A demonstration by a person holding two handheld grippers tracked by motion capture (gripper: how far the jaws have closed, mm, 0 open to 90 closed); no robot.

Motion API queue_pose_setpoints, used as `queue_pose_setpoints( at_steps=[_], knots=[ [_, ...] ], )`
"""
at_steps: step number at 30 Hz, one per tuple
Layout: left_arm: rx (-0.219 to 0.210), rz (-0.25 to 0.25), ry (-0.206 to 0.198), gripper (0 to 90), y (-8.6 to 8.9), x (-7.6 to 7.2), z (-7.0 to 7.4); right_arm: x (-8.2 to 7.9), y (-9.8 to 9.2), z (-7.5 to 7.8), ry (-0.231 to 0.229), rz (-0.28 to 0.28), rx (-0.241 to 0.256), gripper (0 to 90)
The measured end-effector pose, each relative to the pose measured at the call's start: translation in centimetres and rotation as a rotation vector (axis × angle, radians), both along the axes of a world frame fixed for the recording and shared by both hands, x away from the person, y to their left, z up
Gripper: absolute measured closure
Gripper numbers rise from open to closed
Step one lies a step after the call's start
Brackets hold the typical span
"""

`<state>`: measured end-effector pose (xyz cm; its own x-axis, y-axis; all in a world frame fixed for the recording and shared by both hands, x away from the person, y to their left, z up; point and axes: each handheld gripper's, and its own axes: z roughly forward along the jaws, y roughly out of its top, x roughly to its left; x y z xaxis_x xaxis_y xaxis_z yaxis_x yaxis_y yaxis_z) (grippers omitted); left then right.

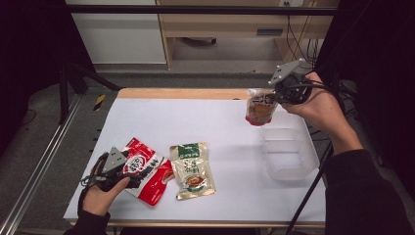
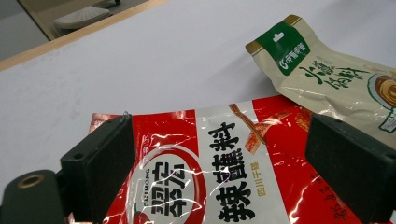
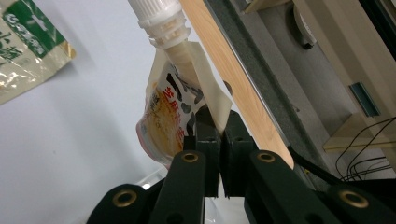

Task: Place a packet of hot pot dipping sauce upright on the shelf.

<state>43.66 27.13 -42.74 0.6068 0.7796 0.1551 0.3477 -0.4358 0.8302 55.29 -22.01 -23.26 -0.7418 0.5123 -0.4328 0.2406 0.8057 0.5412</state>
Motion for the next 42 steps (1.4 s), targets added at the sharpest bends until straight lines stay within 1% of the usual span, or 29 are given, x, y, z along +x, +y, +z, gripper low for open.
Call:
queue_pose_setpoints(
  at_steps=[1,4,5,9,10,12,15,17,20,21,22,24,26,27,28,30,31,32,33,34,36,37,41,42],
  knots=[
    [-0.004,0.007,-0.001,8.8,0.0,-0.1,-0.1,0.1,-0.3,-0.1,-0.005,-0.004,-0.001,87.9],
    [-0.002,0.000,-0.024,8.8,-0.2,-0.2,0.2,0.2,-0.8,-0.3,-0.009,-0.012,-0.010,88.0],
    [-0.004,0.006,-0.031,8.8,-0.2,-0.2,0.2,0.4,-1.3,-0.7,-0.011,-0.018,-0.018,88.0],
    [-0.008,0.008,-0.025,8.8,0.0,-0.1,0.0,0.8,-2.5,-1.4,-0.004,-0.035,-0.021,87.9],
    [-0.008,0.008,-0.025,8.8,0.0,-0.1,0.0,0.8,-2.5,-1.4,-0.004,-0.035,-0.021,87.9],
    [-0.010,0.009,-0.026,8.8,0.0,-0.1,0.0,1.2,-3.4,-2.1,0.002,-0.042,-0.032,87.9],
    [-0.008,0.013,-0.024,8.8,0.1,0.0,0.0,1.4,-4.0,-2.5,0.002,-0.051,-0.030,87.9],
    [-0.012,0.017,-0.024,8.8,0.1,0.0,-0.1,1.7,-4.5,-3.0,0.003,-0.064,-0.016,87.9],
    [-0.011,0.019,-0.021,8.8,0.2,0.0,-0.1,2.3,-5.3,-3.5,0.009,-0.075,-0.013,87.9],
    [-0.010,0.021,-0.020,8.8,0.2,0.1,-0.1,2.8,-5.9,-3.9,0.011,-0.086,-0.006,87.9],
    [-0.010,0.021,-0.020,8.8,0.2,0.1,-0.1,2.8,-5.9,-3.9,0.011,-0.086,-0.006,87.9],
    [-0.008,0.020,-0.017,8.8,0.2,0.1,-0.2,3.4,-6.5,-4.4,0.014,-0.081,-0.002,87.9],
    [-0.007,0.020,-0.015,8.8,0.1,0.1,-0.2,3.7,-6.7,-4.6,0.016,-0.083,0.002,87.9],
    [-0.008,0.019,-0.014,8.8,0.1,0.1,-0.2,4.1,-7.0,-5.1,0.026,-0.086,0.007,87.9],
    [-0.009,0.019,-0.014,8.8,0.1,0.1,-0.2,4.1,-7.0,-5.1,0.026,-0.086,0.007,87.9],
    [-0.008,0.021,-0.012,8.8,0.1,0.1,-0.3,4.5,-7.2,-5.8,0.033,-0.093,0.017,87.8],
    [-0.008,0.020,-0.011,8.8,0.1,0.1,-0.3,4.7,-7.4,-6.1,0.044,-0.091,0.018,87.8],
    [-0.007,0.020,-0.012,8.8,0.1,0.1,-0.3,4.7,-7.4,-6.1,0.044,-0.091,0.018,87.8],
    [-0.005,0.018,-0.011,8.8,0.1,0.2,-0.3,4.9,-7.4,-6.6,0.056,-0.090,0.021,87.7],
    [-0.005,0.018,-0.011,8.8,0.1,0.2,-0.3,4.9,-7.4,-6.6,0.056,-0.090,0.021,87.7],
    [-0.005,0.019,-0.011,8.8,0.1,0.2,-0.3,5.1,-7.4,-7.1,0.063,-0.094,0.016,87.7],
    [-0.006,0.021,-0.010,8.8,0.2,0.2,-0.3,5.2,-7.5,-7.4,0.073,-0.089,0.016,87.7],
    [-0.007,0.021,-0.006,8.8,0.2,0.2,-0.3,5.1,-7.5,-7.8,0.080,-0.088,0.012,87.6],
    [-0.006,0.021,-0.007,8.8,0.2,0.2,-0.3,5.1,-7.5,-8.1,0.090,-0.084,0.018,87.6]
  ],
)
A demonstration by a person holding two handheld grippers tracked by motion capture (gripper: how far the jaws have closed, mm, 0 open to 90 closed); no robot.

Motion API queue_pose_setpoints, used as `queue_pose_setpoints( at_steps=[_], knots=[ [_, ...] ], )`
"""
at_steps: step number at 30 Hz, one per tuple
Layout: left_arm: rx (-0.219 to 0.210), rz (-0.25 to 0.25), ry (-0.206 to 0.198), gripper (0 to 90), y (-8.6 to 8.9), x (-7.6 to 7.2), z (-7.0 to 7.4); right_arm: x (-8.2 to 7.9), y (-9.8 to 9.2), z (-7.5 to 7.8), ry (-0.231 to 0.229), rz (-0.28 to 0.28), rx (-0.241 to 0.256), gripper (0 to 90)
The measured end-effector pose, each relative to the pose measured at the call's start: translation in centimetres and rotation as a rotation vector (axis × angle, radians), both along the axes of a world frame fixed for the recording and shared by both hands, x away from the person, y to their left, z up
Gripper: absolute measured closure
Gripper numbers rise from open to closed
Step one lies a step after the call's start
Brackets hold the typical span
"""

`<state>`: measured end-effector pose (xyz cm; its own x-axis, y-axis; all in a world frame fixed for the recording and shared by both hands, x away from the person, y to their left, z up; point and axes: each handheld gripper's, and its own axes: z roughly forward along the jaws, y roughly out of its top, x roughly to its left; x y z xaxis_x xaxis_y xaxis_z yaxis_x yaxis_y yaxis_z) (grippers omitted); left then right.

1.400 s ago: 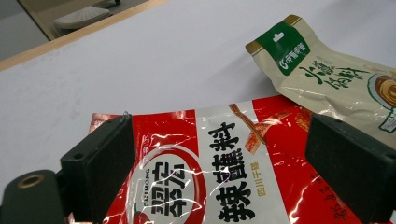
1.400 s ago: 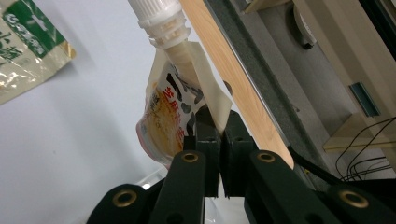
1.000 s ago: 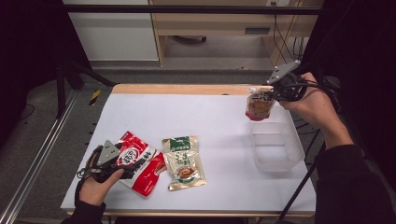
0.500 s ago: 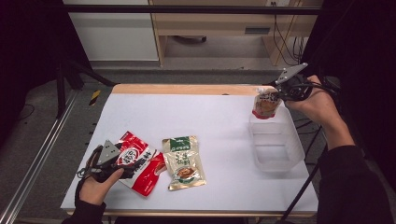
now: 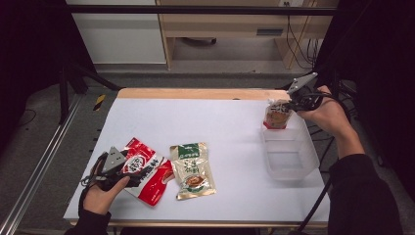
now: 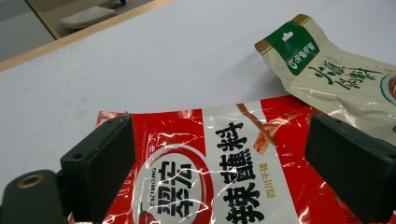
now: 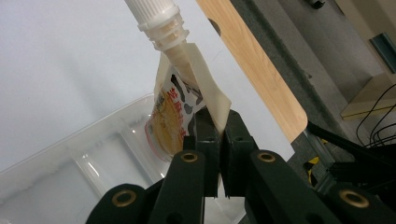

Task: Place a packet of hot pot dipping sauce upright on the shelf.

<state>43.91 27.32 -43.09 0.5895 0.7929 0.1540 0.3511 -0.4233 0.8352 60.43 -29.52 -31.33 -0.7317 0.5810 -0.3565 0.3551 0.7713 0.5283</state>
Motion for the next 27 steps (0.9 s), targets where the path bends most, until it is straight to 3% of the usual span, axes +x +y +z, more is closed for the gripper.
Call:
queue_pose_setpoints(
  at_steps=[27],
  knots=[
    [0.005,-0.008,0.016,8.8,-0.1,0.1,-0.2,0.1,0.1,-2.5,0.049,0.003,0.018,86.8]
  ],
)
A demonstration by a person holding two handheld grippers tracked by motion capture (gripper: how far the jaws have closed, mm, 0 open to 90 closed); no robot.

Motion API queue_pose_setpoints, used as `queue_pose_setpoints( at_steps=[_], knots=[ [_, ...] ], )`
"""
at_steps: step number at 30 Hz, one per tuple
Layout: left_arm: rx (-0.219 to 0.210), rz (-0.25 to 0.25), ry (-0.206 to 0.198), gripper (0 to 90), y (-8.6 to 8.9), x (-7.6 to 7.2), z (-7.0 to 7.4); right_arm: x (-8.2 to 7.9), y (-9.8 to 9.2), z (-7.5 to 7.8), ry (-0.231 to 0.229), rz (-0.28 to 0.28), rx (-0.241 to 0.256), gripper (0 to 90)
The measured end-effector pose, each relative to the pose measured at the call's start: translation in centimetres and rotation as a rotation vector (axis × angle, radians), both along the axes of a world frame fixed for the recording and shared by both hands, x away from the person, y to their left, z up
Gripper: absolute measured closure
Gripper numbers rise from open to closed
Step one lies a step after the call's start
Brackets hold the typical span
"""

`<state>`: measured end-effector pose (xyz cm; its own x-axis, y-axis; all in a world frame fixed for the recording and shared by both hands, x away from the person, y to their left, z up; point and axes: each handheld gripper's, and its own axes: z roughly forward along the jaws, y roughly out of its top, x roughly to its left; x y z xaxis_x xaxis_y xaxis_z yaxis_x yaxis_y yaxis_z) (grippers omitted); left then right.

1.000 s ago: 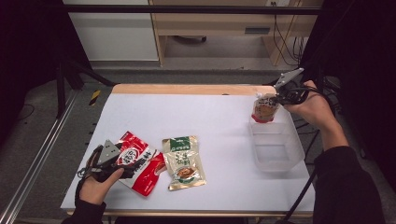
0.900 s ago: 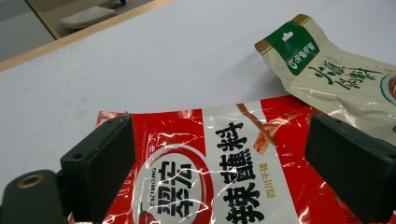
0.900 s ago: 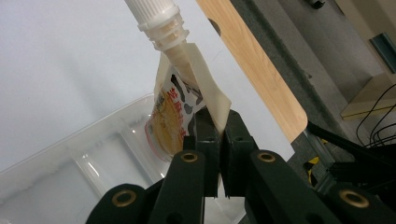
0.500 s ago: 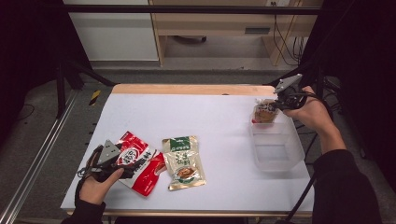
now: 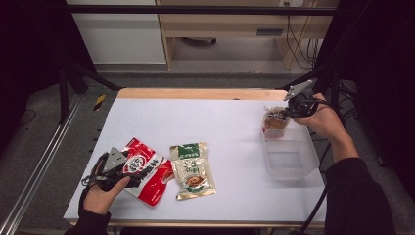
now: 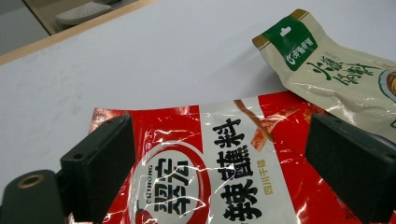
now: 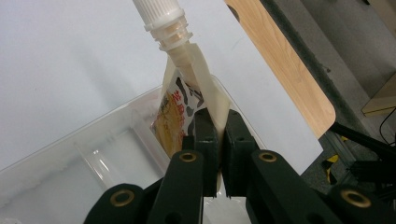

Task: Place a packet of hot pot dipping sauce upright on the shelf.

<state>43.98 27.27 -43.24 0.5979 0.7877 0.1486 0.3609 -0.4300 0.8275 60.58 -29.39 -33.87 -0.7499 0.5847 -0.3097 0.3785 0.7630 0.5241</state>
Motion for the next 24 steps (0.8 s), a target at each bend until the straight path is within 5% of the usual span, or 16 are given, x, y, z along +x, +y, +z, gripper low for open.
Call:
queue_pose_setpoints(
  at_steps=[14,24],
  knots=[
    [0.002,-0.006,0.005,8.8,-0.09,-0.01,-0.05,0.26,-0.15,-0.32,0.001,-0.014,0.004,82.8],
    [0.007,-0.013,0.007,8.7,-0.21,-0.05,-0.07,-0.10,-0.15,0.14,-0.012,-0.067,0.039,53.9]
  ],
)
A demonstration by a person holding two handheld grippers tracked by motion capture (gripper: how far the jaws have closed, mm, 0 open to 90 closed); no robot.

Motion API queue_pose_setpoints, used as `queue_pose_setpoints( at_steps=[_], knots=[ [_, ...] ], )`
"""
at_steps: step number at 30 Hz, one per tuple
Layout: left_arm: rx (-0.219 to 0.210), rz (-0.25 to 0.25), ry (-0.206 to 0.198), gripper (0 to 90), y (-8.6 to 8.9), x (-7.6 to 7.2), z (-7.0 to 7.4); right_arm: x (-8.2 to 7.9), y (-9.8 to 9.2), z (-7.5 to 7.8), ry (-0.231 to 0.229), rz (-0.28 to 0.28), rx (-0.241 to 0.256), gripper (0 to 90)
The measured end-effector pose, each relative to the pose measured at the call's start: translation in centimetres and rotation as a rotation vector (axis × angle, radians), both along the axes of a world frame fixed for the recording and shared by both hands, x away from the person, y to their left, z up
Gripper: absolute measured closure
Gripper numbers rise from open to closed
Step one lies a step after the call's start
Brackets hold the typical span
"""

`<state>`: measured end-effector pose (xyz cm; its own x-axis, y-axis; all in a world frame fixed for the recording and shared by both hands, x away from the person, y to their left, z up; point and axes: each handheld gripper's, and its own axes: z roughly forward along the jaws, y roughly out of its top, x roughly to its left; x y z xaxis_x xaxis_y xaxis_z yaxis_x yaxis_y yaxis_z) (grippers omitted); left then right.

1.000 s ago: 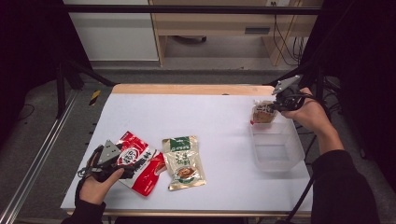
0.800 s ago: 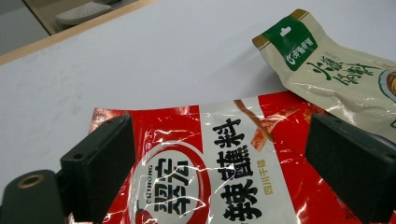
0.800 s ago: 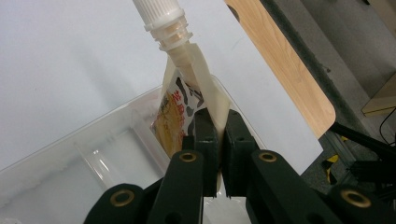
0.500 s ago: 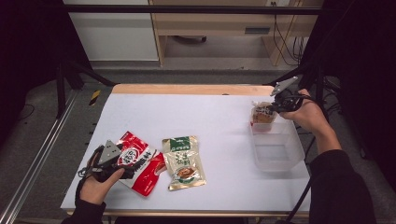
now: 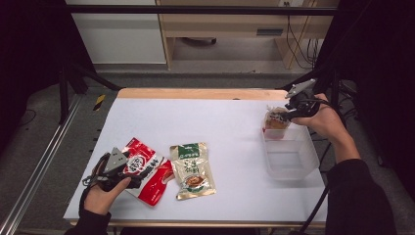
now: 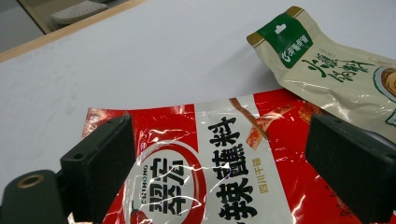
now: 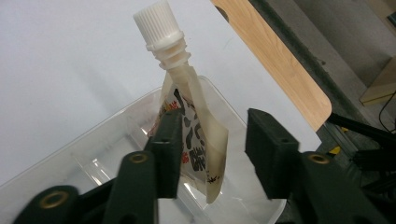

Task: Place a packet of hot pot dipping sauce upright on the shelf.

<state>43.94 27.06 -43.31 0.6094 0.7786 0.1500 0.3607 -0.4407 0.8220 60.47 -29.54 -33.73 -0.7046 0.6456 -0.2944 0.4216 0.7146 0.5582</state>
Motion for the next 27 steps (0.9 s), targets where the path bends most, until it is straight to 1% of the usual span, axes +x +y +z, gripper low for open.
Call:
queue_pose_setpoints(
  at_steps=[1,2,3,4,5,6,7,8,9,10,11,12,13,14,15,17,20,22,25,27],
  knots=[
    [0.000,0.000,0.000,8.7,0.0,0.0,0.0,0.0,0.0,0.0,0.000,0.000,0.000,53.9],
    [0.000,0.000,0.000,8.7,0.0,0.0,0.0,-0.3,0.1,0.2,-0.010,-0.011,-0.006,48.8],
    [0.000,0.000,0.000,8.7,0.0,0.0,0.0,-0.3,0.1,0.2,-0.010,-0.011,-0.006,48.8],
    [0.000,-0.001,0.001,8.7,0.0,0.0,0.0,-0.5,0.2,0.4,-0.017,-0.015,0.001,45.3],
    [0.000,-0.002,0.001,8.7,0.0,0.0,0.0,-0.8,0.2,0.8,-0.037,-0.024,0.018,41.1],
    [0.000,-0.002,0.001,8.7,-0.1,0.0,0.0,-1.0,0.1,1.2,-0.056,-0.032,0.023,37.2],
    [0.001,-0.003,0.002,8.7,-0.1,0.0,0.0,-1.0,0.1,1.2,-0.056,-0.032,0.023,37.2],
    [0.002,-0.004,0.002,8.7,-0.1,0.0,0.0,-1.3,0.2,1.5,-0.070,-0.035,0.032,35.5],
    [0.003,-0.005,0.003,8.7,-0.1,0.0,0.0,-1.9,0.3,2.2,-0.080,-0.042,0.043,30.2],
    [0.004,-0.006,0.003,8.7,-0.1,0.0,0.0,-1.9,0.3,2.2,-0.080,-0.042,0.043,30.2],
    [0.006,-0.006,0.004,8.7,-0.1,0.0,-0.1,-2.1,0.5,2.4,-0.085,-0.042,0.049,28.2],
    [0.009,-0.008,0.005,8.7,-0.2,0.0,-0.1,-2.9,1.0,3.0,-0.101,-0.054,0.052,24.5],
    [0.009,-0.008,0.005,8.7,-0.2,0.0,-0.1,-2.9,1.0,3.0,-0.101,-0.054,0.052,24.5],
    [0.011,-0.010,0.007,8.7,-0.3,0.0,-0.1,-3.2,1.3,3.3,-0.109,-0.056,0.053,22.8],
    [0.013,-0.011,0.009,8.7,-0.3,0.0,-0.2,-3.7,1.6,3.7,-0.129,-0.061,0.063,21.3],
    [0.013,-0.012,0.008,8.5,-0.4,0.0,-0.2,-4.5,2.2,4.3,-0.153,-0.061,0.093,18.6],
    [0.019,-0.015,0.009,8.5,-0.5,-0.1,-0.2,-5.7,3.2,5.0,-0.180,-0.057,0.110,16.9],
    [0.021,-0.017,0.011,8.5,-0.5,-0.1,-0.2,-6.7,4.1,5.2,-0.186,-0.056,0.130,15.3],
    [0.020,-0.019,0.011,8.5,-0.5,-0.1,-0.2,-7.9,5.3,5.0,-0.185,-0.050,0.165,15.1],
    [0.020,-0.021,0.011,8.5,-0.5,-0.1,-0.2,-8.8,6.5,4.6,-0.180,-0.025,0.181,14.9]
  ],
)
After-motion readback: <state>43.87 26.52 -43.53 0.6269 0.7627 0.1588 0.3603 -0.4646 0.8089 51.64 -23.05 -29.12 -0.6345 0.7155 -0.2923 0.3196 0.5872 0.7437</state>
